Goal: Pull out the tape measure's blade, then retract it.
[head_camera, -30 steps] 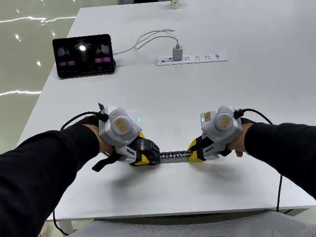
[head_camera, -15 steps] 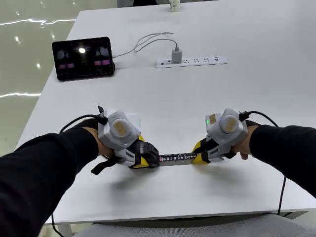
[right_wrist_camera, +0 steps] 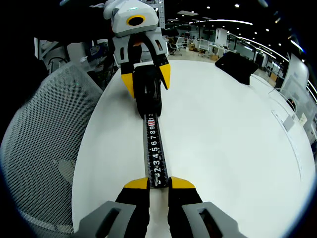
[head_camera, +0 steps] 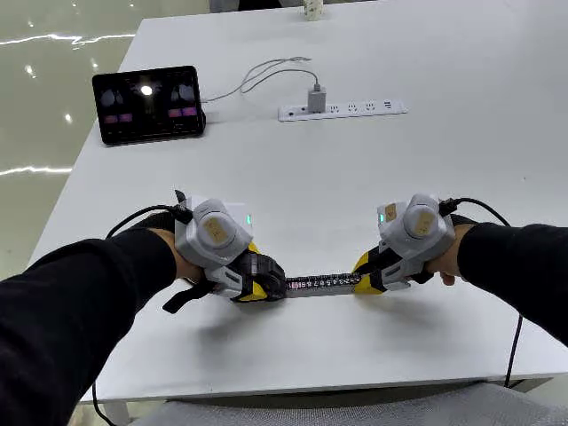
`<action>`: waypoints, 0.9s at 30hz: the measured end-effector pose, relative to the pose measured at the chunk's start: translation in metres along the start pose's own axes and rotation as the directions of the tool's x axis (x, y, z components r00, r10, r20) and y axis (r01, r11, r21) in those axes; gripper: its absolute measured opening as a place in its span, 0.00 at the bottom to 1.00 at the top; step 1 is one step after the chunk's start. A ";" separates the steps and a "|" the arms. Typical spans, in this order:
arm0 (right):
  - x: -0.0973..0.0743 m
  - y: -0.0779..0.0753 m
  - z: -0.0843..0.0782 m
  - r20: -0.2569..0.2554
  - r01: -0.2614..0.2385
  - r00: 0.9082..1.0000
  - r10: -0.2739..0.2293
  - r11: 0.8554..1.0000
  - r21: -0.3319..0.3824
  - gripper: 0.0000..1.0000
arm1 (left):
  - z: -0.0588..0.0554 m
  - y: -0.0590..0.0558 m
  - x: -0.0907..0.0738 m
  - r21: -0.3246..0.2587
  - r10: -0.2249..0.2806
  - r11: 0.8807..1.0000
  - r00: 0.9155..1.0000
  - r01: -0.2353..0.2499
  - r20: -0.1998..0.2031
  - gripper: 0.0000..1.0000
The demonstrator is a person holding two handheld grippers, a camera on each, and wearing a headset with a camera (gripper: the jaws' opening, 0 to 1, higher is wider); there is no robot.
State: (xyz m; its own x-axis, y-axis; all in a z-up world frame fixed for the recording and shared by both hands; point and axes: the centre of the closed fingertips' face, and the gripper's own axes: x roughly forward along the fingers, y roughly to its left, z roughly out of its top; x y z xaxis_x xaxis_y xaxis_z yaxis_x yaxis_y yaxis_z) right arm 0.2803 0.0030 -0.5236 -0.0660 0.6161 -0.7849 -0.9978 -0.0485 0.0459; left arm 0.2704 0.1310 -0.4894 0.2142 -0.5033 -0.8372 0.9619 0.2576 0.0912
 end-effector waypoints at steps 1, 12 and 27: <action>0.000 0.000 -0.001 -0.001 0.001 1.000 -0.001 1.000 0.000 0.10 | 0.000 0.000 0.000 0.000 0.000 1.000 1.000 0.000 0.000 0.31; -0.007 0.000 -0.008 -0.005 0.007 1.000 -0.007 1.000 0.007 0.10 | 0.000 0.000 -0.001 -0.001 0.003 1.000 1.000 -0.003 0.000 0.31; -0.014 0.001 -0.014 -0.013 0.015 1.000 -0.014 1.000 0.017 0.10 | 0.000 0.000 -0.001 0.000 0.002 1.000 1.000 -0.002 0.001 0.31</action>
State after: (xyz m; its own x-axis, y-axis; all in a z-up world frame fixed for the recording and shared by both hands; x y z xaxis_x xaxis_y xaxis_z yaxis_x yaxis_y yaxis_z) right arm 0.2805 -0.0164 -0.5212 -0.0515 0.6062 -0.7936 -0.9987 -0.0264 0.0446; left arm 0.2704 0.1318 -0.4885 0.2160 -0.5039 -0.8363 0.9617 0.2581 0.0928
